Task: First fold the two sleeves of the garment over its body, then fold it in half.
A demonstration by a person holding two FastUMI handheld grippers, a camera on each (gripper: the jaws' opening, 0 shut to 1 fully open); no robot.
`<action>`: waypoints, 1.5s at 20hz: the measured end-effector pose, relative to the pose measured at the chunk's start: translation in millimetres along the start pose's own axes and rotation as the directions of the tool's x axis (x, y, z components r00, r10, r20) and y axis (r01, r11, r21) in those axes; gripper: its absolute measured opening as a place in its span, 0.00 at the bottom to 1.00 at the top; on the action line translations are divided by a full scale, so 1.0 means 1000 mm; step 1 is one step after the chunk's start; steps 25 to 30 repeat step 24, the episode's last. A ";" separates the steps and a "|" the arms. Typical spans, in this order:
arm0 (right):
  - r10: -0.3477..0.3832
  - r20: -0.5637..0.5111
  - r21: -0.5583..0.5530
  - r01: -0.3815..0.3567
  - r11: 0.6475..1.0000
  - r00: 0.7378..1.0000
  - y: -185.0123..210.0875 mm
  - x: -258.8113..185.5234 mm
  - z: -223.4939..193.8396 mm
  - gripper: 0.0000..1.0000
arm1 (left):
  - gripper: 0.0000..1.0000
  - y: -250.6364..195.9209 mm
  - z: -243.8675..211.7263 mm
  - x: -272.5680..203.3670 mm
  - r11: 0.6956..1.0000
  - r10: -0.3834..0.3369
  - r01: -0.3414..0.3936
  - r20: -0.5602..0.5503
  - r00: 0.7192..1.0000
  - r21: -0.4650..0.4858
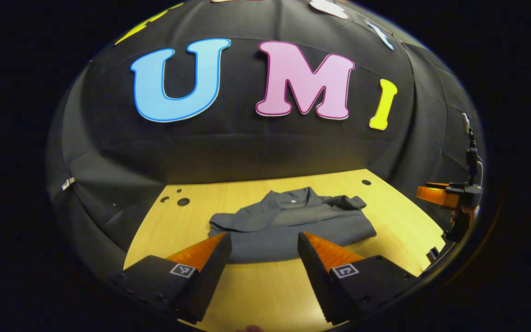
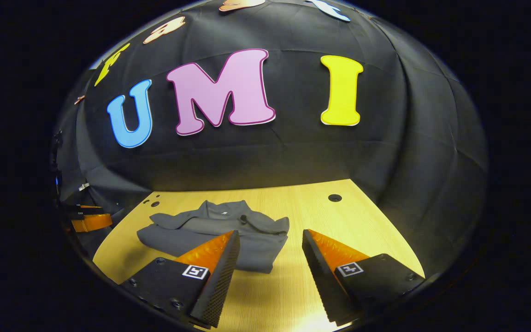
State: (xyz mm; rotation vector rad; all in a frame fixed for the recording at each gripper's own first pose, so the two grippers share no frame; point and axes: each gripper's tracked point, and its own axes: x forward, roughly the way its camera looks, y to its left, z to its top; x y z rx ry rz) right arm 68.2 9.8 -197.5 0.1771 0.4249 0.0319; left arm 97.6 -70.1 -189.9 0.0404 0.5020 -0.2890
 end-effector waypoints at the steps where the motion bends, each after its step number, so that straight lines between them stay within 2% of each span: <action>1: 0.023 -0.003 0.005 -0.023 1.000 1.000 0.007 -0.005 -0.003 0.86 | 0.91 -0.001 -0.003 -0.007 1.000 0.000 -0.001 -0.011 1.000 -0.005; 6: 0.102 -0.021 -0.009 -0.102 0.995 0.995 0.029 -0.026 -0.020 0.88 | 0.92 -0.023 -0.017 -0.021 0.999 -0.044 0.044 -0.053 0.998 -0.003; 7: 0.114 -0.020 -0.002 -0.114 0.993 0.993 0.035 -0.030 -0.022 0.93 | 0.92 -0.025 -0.019 -0.022 0.999 -0.043 0.043 -0.054 0.998 -0.007; 9: 0.147 -0.023 0.009 -0.147 0.989 0.989 0.046 -0.038 -0.027 0.95 | 0.92 -0.033 -0.023 -0.020 0.998 -0.054 0.052 -0.066 0.996 -0.031; 14: 0.203 -0.029 -0.042 -0.204 0.978 0.979 0.062 -0.048 -0.036 0.95 | 0.92 -0.036 -0.037 -0.010 0.999 -0.023 0.020 -0.117 0.993 -0.025; 20: 0.235 -0.043 -0.092 -0.238 0.967 0.971 0.068 -0.044 -0.047 0.95 | 0.92 -0.046 -0.053 -0.006 1.000 -0.023 0.023 -0.176 0.984 -0.001; 30: 0.247 -0.054 -0.055 -0.250 0.967 0.968 0.074 -0.042 -0.054 0.97 | 0.92 -0.046 -0.058 -0.004 1.000 -0.016 0.018 -0.192 0.981 0.008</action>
